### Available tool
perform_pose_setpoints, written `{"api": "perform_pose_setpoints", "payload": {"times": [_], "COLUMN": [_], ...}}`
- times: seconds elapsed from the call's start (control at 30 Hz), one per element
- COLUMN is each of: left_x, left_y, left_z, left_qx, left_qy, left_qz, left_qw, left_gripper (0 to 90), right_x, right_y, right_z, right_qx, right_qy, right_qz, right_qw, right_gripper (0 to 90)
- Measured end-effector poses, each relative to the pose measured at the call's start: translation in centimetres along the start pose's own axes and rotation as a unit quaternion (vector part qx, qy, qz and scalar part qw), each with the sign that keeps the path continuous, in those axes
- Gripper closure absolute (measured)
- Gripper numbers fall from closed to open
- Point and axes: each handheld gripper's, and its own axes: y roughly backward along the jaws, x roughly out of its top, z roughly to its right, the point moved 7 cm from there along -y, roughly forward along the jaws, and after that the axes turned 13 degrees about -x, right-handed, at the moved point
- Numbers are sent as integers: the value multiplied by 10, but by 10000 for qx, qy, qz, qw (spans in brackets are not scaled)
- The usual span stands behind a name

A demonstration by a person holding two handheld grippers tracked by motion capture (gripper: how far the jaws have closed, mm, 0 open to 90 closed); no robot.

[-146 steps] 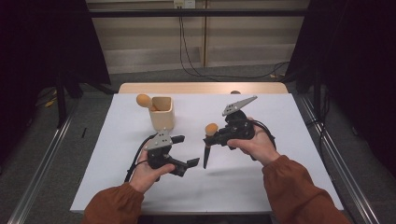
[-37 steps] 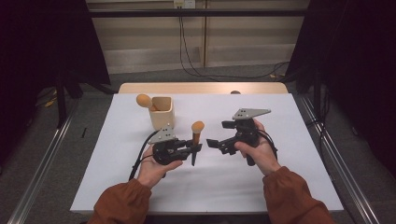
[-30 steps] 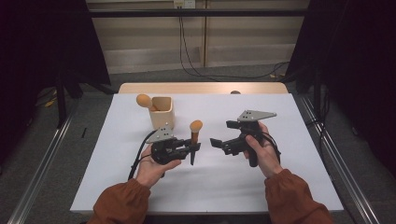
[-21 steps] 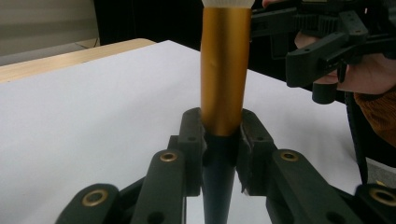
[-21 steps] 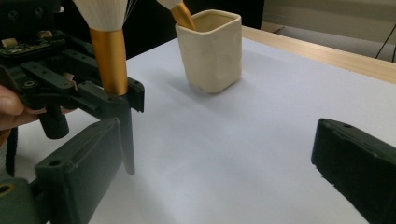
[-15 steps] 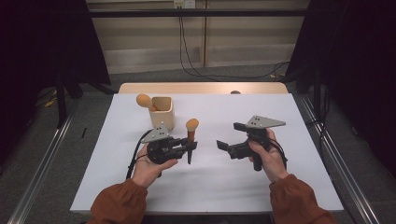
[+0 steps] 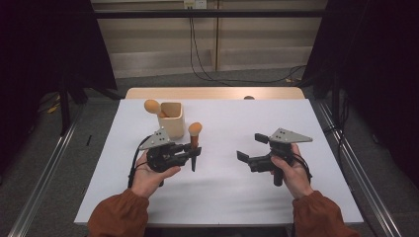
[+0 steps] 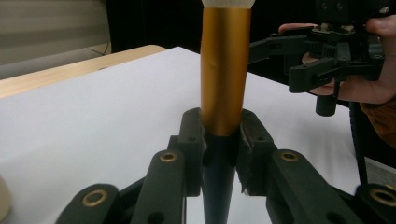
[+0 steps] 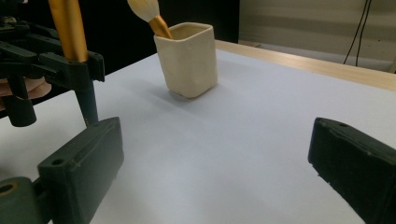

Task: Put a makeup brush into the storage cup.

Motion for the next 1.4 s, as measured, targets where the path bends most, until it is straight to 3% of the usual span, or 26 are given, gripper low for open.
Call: {"api": "perform_pose_setpoints", "payload": {"times": [0.27, 0.53, 0.77, 1.1, 1.4], "left_x": [12, 18, 21, 22, 29], "left_y": [12, 22, 30, 40, 43], "left_z": [-5, -12, -18, -29, -36], "left_qx": [96, 194, 260, 426, 519], "left_qy": [-36, -53, 42, 115, 67], "left_qz": [66, 172, 291, 365, 394], "left_qw": [9999, 9997, 9992, 9984, 9979], "left_gripper": [743, 743, 743, 743, 743], "right_x": [-13, -23, -37, -45, -50], "right_y": [11, 24, 33, 55, 67], "right_z": [11, 23, 31, 43, 48], "right_qx": [-185, -442, -660, -966, -1065], "right_qy": [54, -125, -120, -97, -74], "right_qz": [17, 175, 85, 298, 353], "right_qw": [9998, 9988, 9977, 9948, 9937], "right_gripper": [18, 11, 1, 0, 0]}}
